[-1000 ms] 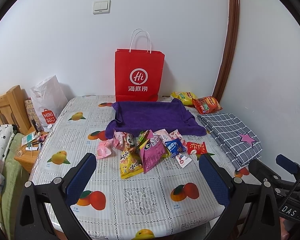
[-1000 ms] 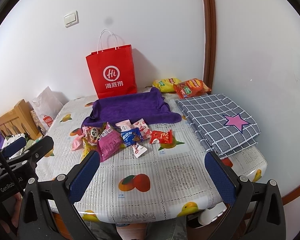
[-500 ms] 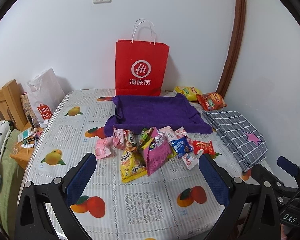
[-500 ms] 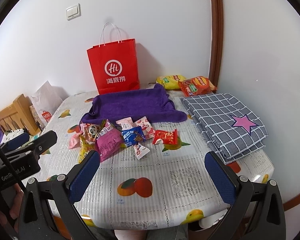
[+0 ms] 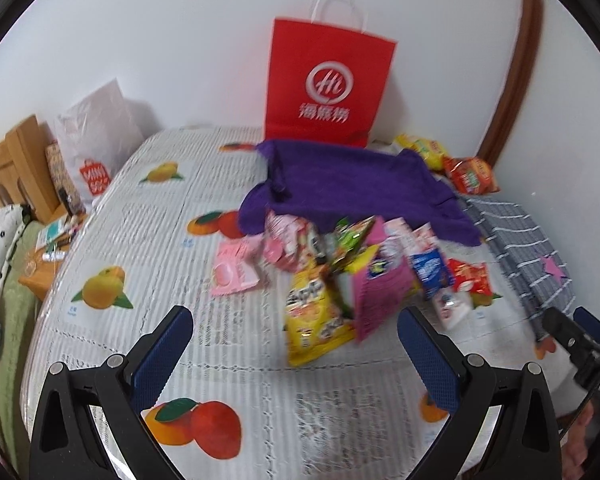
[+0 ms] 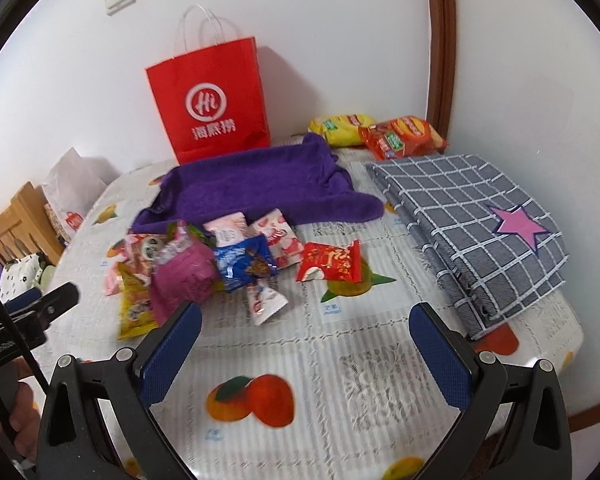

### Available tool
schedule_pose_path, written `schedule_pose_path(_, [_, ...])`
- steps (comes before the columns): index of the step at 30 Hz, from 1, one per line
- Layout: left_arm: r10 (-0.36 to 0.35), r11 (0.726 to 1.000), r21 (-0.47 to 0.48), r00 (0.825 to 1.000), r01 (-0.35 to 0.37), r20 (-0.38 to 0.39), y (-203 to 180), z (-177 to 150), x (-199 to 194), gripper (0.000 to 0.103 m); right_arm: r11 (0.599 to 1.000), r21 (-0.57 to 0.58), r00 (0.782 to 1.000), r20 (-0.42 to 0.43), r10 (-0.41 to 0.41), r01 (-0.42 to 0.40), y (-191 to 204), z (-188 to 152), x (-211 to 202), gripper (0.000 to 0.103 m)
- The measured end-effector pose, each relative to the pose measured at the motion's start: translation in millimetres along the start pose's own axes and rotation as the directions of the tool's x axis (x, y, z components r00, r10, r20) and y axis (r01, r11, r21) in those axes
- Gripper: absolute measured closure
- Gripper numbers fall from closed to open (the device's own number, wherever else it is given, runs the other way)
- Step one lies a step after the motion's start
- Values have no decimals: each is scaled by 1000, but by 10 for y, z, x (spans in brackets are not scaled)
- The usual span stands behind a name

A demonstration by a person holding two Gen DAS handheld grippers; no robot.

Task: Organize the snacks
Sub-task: 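Lower the right tool to the red candy while the left tool reaches the pink packet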

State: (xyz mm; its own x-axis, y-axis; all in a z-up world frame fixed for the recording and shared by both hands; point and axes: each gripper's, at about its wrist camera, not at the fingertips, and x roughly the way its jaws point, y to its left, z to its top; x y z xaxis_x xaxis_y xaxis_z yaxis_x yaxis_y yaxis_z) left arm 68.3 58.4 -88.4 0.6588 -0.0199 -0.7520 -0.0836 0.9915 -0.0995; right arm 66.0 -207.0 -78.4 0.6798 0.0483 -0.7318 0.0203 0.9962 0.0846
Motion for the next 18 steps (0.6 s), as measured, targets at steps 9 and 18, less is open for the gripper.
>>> schedule_pose_path(9, [28,998,-62,998,-32,-60,280,-10,376,1,996,69,994,-96,-47,53,-297,100,814,3])
schedule_pose_path(18, [50,993,-106,996,-58,-74,503,79,537,1,995,72,989,-140,-55,66,-345,164,1336,3])
